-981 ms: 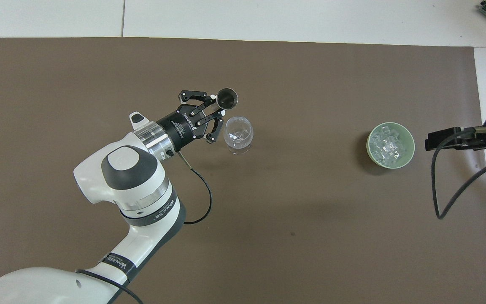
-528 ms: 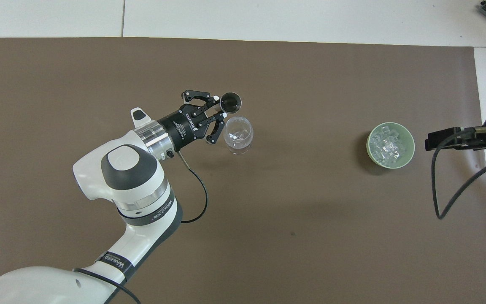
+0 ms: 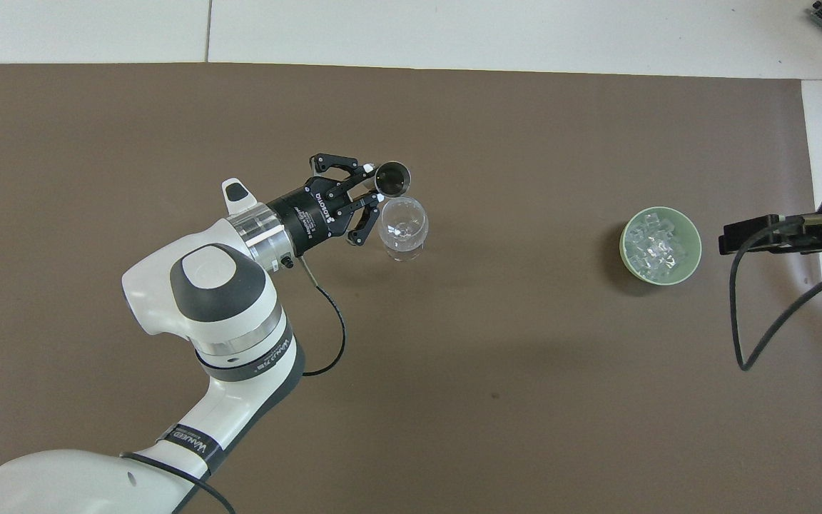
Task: Pour wine and add ice with both arms
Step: 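Tilt the silver cup over the wine glass with the left gripper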
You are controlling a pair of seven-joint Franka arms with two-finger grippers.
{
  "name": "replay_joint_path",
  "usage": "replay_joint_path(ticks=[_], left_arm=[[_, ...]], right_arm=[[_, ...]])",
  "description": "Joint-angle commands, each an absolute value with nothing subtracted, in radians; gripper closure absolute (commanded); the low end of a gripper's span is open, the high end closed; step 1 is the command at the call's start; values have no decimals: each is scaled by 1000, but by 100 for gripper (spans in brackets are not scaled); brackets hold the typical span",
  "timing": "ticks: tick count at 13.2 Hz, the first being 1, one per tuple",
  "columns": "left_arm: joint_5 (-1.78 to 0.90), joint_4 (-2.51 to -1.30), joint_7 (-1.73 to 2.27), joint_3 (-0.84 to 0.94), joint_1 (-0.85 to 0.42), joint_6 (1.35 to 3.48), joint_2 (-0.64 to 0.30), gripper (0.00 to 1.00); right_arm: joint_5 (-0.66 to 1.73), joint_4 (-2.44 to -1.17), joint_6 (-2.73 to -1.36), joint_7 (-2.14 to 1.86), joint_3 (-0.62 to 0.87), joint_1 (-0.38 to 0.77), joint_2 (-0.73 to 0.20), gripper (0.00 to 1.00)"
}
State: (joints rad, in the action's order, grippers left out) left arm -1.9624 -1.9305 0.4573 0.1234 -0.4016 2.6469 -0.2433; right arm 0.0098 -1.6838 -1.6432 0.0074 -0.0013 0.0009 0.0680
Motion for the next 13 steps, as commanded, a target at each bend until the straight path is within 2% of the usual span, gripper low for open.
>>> replay_joint_path(ticks=[1,13], left_arm=[[-1936,-1957,424,115,-396,2609,-216,100],[-1887,-1957,230,115,-382,2585,-215,100]], right_arm=[[5,-1690,-1640,15,2,-2,74,0],[5,-1690,-1640,15,2,-2,74,0]])
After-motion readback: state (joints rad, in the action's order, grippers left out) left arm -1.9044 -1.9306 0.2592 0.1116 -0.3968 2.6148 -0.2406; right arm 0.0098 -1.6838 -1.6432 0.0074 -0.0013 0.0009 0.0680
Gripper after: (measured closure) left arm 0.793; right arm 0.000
